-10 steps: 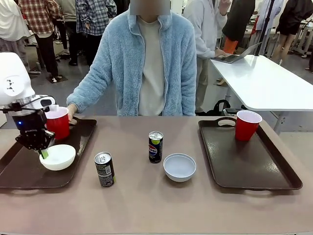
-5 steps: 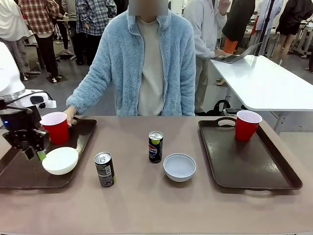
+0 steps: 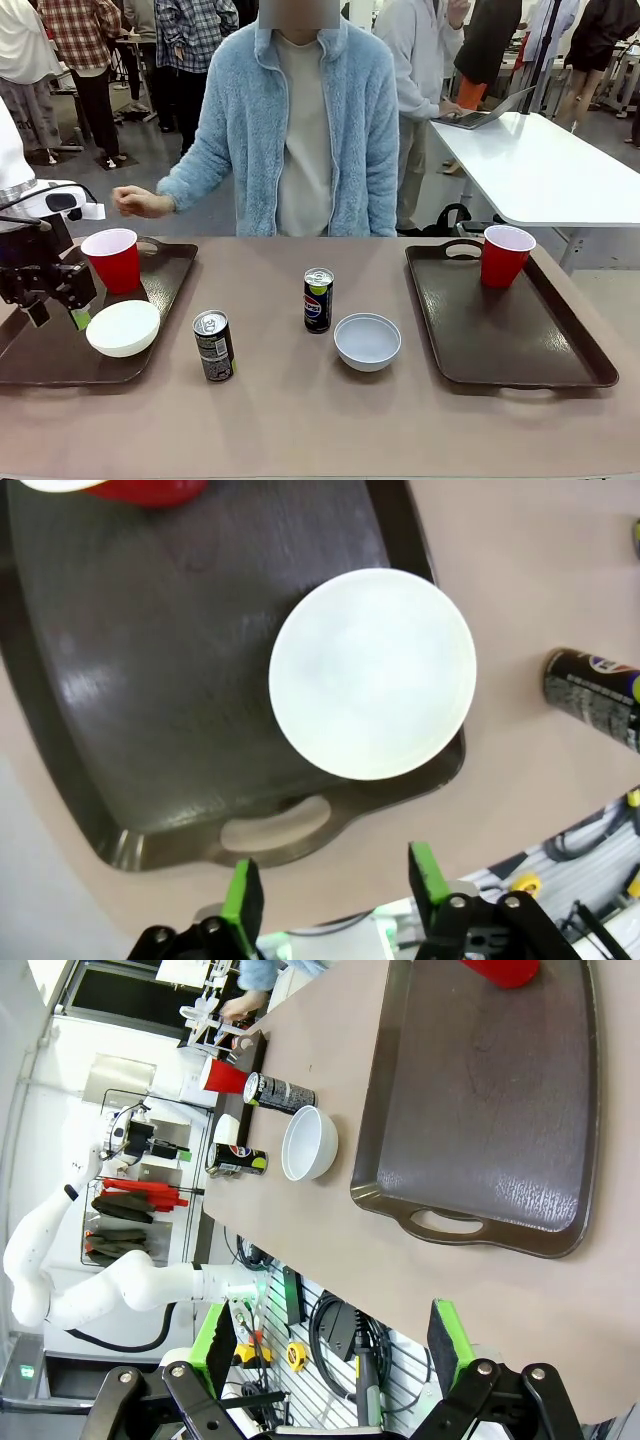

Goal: Prepare tableware on both trays.
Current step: Pick up a Picnic Bowl from the table and place it on a Handle tray.

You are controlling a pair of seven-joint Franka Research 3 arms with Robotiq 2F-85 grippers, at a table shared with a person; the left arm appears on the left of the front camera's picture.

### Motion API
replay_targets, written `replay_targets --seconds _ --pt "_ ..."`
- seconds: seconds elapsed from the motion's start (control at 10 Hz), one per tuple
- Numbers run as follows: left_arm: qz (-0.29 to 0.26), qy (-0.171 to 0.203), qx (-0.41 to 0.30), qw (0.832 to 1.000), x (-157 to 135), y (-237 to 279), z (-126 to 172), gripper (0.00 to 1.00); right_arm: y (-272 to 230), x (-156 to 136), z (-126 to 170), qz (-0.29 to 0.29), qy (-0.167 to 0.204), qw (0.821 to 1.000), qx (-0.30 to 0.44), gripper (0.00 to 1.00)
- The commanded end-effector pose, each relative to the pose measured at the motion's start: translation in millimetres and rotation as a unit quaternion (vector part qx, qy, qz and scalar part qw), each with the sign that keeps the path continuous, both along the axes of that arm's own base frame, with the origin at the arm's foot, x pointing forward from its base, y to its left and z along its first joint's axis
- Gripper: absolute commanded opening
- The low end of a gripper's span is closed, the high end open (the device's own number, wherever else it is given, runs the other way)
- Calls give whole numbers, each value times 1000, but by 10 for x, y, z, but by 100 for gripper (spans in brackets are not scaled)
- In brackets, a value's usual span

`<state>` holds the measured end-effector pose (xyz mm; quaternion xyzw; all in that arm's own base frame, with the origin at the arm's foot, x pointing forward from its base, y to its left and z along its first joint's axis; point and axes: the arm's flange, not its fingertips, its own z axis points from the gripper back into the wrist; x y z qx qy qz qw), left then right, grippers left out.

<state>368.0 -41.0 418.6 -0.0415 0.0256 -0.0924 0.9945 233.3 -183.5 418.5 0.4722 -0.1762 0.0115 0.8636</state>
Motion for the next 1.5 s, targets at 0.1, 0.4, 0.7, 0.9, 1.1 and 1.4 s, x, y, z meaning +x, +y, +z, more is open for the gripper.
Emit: replay_targets --seconds 0.1,0.4,0.7,0.9,1.1,1.4 --pt "18 -14 -5 1000 -63 -16 71 93 -8 -2 -6 0 -3 1000 5 100" --pt "-1 -5 0 1000 -10 -5 37 93 -8 -2 -6 0 -3 1000 5 100" --pt "-1 -5 0 1000 -10 -5 37 93 -8 -2 -6 0 -3 1000 5 100" --pt "-1 -5 0 1000 -10 -5 37 93 -8 -2 -6 0 -3 1000 5 100" --pt "-59 -2 -77 995 9 98 258 93 -8 -2 -6 0 -3 1000 5 100" --pt "-129 -36 -319 938 130 705 591 93 -8 -2 -6 0 -3 1000 5 100"
